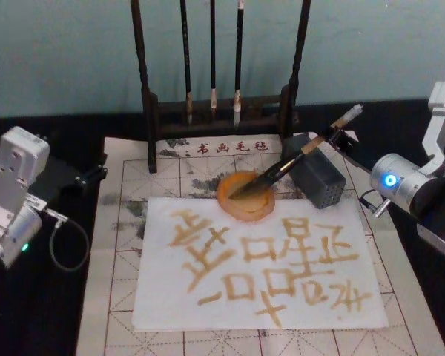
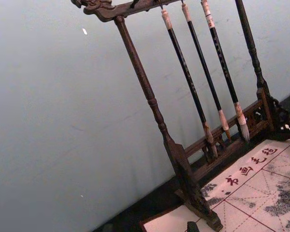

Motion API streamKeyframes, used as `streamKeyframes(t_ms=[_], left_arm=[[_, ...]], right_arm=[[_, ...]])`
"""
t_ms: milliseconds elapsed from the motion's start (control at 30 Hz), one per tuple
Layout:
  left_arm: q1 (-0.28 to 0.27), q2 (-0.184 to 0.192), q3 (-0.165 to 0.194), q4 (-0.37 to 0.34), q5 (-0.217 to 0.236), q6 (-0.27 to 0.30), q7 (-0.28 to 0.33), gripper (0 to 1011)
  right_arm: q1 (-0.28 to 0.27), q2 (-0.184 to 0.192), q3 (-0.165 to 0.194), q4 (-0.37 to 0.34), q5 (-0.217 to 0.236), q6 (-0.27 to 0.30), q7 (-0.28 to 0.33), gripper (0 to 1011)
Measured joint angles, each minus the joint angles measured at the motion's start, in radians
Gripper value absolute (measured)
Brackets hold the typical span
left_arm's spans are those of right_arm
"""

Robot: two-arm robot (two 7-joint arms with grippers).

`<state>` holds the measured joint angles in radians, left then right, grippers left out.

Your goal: Pick up the brush from the inkstone, write on the paper, then place the brush back to its original position.

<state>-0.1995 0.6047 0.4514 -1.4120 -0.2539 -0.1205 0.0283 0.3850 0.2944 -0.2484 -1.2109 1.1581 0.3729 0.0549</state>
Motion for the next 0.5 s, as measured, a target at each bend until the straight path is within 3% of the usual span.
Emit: streamKeyframes(t_ms=[500], left_arm=[[0.0, 0.0, 0.0, 0.0, 0.0, 0.0, 0.0, 1001]], right_arm=[[-0.002, 0.01, -0.013, -0.009, -0.003, -0.02, 0.009, 201]])
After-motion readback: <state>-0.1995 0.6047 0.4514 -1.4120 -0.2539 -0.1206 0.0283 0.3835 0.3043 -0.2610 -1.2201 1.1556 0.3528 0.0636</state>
